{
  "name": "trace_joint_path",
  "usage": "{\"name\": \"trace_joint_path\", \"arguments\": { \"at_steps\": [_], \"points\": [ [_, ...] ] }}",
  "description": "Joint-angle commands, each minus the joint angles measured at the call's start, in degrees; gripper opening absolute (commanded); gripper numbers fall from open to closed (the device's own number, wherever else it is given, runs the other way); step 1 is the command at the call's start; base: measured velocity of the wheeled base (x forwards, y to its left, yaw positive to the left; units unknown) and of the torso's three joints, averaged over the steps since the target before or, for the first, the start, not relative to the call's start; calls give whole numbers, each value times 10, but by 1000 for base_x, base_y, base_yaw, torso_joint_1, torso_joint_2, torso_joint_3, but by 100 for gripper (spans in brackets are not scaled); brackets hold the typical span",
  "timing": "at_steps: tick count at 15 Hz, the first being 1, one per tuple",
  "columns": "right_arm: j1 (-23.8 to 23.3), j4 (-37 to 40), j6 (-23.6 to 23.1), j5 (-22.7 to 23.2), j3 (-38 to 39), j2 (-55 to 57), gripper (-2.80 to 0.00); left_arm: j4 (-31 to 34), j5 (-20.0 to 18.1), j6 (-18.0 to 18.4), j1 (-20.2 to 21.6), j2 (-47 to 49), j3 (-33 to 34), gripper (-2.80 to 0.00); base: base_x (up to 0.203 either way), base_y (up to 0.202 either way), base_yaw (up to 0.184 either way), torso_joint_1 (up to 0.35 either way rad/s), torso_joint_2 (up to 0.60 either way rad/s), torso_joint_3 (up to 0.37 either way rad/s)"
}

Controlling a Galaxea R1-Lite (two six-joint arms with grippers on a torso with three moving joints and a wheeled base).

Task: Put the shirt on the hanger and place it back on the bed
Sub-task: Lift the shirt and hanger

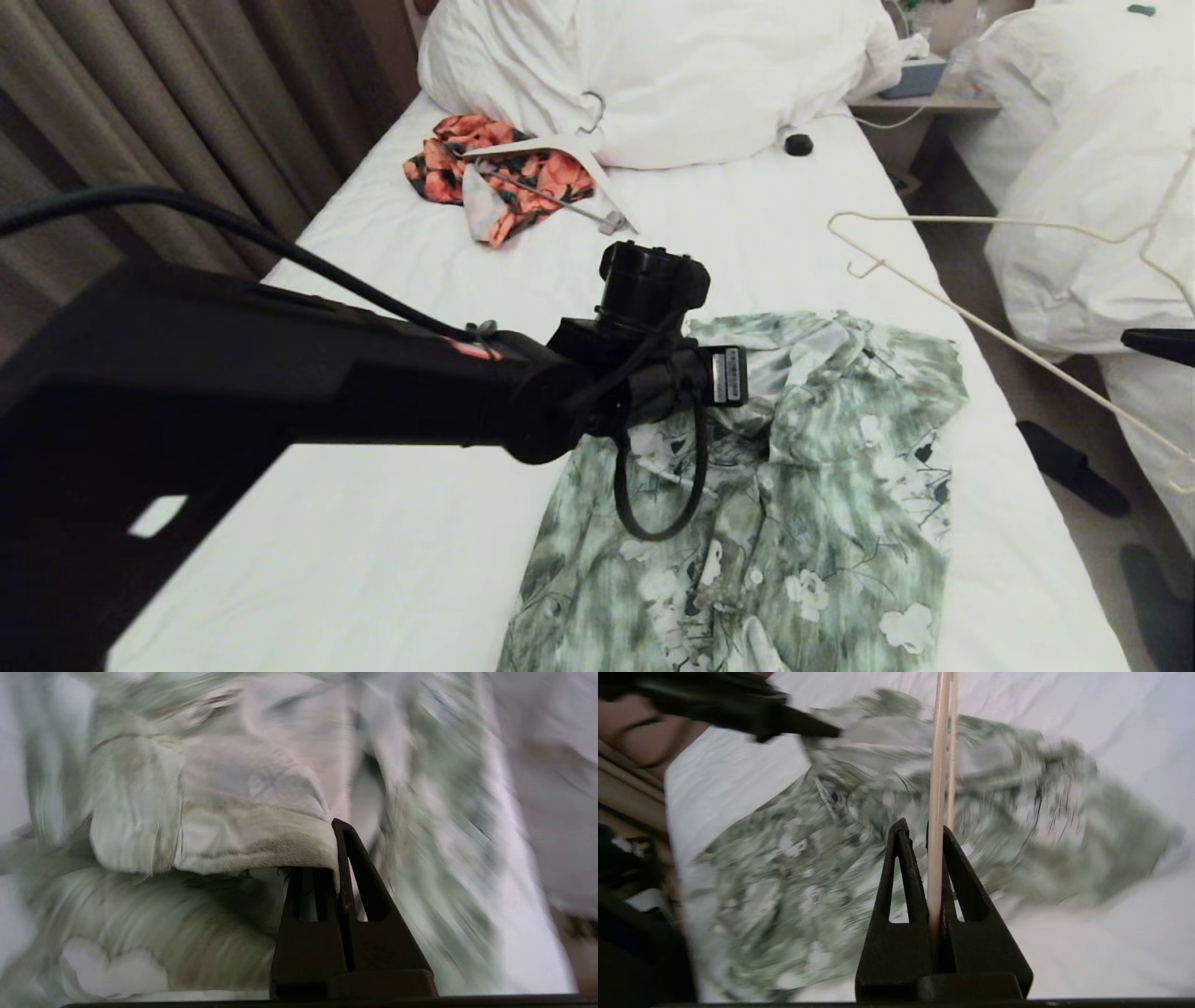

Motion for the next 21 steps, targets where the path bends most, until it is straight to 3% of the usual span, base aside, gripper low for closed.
{"name": "trace_joint_path", "arguments": {
  "at_steps": [1, 5, 9, 12, 16, 17, 21],
  "points": [
    [17, 30, 0, -15, 2, -13, -280, -1, 3, -10, -45, -110, 95, -280, 0, 0, 0, 0, 0, 0],
    [65, 67, 1, -48, 3, -26, -280, -34, 6, -53, -129, -174, 287, -280, 0, 0, 0, 0, 0, 0],
    [71, 66, 1, -50, -1, -35, -280, -230, 35, -67, -150, -79, 409, -280, 0, 0, 0, 0, 0, 0],
    [70, 66, 1, -55, 0, -35, -280, -281, 52, -65, -166, -9, 415, -280, 0, 0, 0, 0, 0, 0],
    [68, 63, -1, -56, 1, -34, -280, -288, 58, -60, -152, 44, 386, -280, 0, 0, 0, 0, 0, 0],
    [67, 62, -2, -56, 1, -34, -280, -288, 62, -51, -144, 35, 380, 0, 0, 0, 0, 0, 0, 0],
    [62, 61, -10, -55, 0, -34, -280, -249, 72, -17, -119, -34, 371, 0, 0, 0, 0, 0, 0, 0]
  ]
}}
